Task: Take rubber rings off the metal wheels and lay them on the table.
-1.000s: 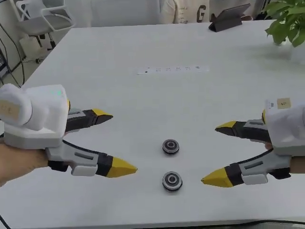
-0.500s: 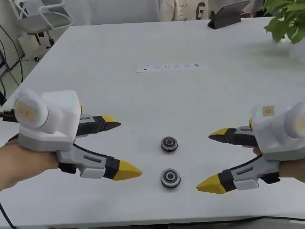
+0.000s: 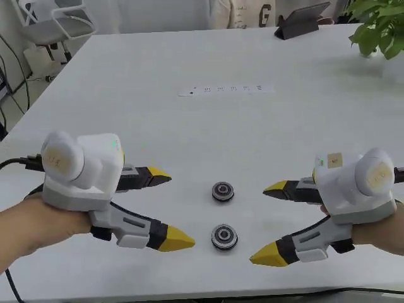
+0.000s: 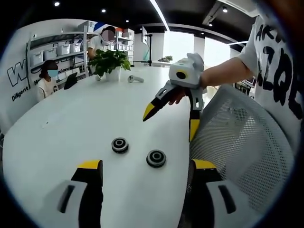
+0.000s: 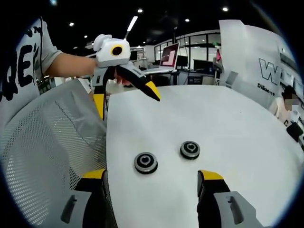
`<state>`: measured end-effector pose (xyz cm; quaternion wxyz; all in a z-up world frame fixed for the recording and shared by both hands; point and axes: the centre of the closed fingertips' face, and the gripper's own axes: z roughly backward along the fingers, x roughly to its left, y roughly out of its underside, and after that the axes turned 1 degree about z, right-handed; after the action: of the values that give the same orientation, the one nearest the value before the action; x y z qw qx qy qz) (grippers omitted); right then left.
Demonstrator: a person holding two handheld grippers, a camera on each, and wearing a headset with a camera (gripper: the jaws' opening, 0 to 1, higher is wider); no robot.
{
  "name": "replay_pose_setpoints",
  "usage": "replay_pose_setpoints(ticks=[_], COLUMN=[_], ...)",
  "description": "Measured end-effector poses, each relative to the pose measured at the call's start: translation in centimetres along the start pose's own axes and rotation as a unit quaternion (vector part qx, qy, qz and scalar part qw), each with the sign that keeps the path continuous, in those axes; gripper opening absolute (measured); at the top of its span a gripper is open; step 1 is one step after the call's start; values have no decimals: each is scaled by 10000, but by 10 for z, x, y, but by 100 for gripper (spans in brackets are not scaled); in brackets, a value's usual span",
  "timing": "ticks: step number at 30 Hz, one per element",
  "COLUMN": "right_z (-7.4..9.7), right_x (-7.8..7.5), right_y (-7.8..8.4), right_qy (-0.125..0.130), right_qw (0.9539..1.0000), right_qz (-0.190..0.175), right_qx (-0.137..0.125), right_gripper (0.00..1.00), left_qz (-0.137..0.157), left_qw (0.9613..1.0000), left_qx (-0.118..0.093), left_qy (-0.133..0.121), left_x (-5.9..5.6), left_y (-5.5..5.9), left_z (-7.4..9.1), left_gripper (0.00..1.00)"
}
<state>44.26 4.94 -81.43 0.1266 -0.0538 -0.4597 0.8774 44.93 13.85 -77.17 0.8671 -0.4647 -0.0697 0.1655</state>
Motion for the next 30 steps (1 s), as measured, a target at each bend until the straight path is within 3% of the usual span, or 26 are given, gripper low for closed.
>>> replay_pose_setpoints(ticks=[12, 23, 30], right_z=[-14, -23, -28], right_x=[7, 7, 7], right_y=[7, 7, 9], right_qy=[-143, -206, -277], right_qw=[9998, 9997, 9995], right_qz=[107, 114, 72], right_qx=[111, 88, 115], right_gripper=[63, 53, 47], left_qz=[-77, -79, -66], left_qw=[9994, 9993, 9986], left_qx=[163, 186, 305], left_qy=[296, 309, 420], left_x=[-11, -7, -10], left_y=[7, 12, 17], left_z=[-18, -25, -34], left_gripper=[65, 56, 51])
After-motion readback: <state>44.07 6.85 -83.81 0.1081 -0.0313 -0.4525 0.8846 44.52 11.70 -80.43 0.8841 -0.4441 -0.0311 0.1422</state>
